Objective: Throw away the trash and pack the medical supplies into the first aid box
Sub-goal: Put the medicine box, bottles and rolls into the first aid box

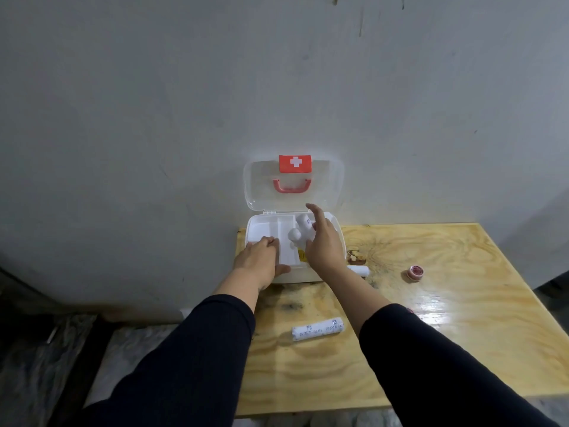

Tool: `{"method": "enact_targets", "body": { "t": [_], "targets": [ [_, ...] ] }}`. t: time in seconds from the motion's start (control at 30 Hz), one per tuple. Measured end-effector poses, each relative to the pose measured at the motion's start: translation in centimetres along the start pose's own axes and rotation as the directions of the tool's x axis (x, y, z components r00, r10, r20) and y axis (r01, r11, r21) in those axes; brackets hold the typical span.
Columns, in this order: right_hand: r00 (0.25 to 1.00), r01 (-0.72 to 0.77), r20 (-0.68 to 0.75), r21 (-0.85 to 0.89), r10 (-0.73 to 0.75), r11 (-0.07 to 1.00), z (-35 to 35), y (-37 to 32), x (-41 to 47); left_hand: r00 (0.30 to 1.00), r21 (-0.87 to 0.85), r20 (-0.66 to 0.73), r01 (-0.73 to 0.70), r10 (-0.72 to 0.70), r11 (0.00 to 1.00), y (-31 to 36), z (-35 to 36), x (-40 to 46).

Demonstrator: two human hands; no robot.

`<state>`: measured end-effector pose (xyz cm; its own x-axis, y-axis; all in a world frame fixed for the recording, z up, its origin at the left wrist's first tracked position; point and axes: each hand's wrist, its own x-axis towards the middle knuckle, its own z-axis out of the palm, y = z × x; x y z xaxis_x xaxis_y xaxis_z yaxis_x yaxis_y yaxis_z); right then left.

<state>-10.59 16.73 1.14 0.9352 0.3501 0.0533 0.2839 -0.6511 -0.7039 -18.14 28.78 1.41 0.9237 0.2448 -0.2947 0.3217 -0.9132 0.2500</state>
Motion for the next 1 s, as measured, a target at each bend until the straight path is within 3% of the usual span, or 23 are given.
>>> {"method": "enact_targets", "body": {
  "t": [0.23,0.37,0.53,0.7,1.0],
  "targets": [
    [0.986,0.112,0.141,-0.202,-0.084,0.973,0.3,0.6,0.5,1.000,-0.027,-0.010,0.014,-0.014,1.000,0.4,-0.3,-0.4],
    [0.978,0.131,0.183,-0.189,-0.096,0.973,0.7,1.2,0.6,1.000,-0.009,0.010,0.005,-0.005,1.000,0.1,0.0,0.0],
    [0.985,0.039,0.172,-0.120,-0.018,0.992,0.3,1.4,1.4,1.000,-0.006,0.005,-0.002,0.002,1.000,-0.1,0.1,0.2],
    [0.944,0.020,0.329,-0.121,0.021,0.992,-0.6,1.1,2.4,1.000,-0.003,0.013,-0.004,0.004,1.000,-0.1,0.1,0.1],
    [0.963,0.072,0.268,-0.112,-0.040,0.991,-1.8,0.5,2.6,0.998,-0.020,0.047,0.030,-0.029,0.999,0.5,-0.7,-0.4]
  ]
}}
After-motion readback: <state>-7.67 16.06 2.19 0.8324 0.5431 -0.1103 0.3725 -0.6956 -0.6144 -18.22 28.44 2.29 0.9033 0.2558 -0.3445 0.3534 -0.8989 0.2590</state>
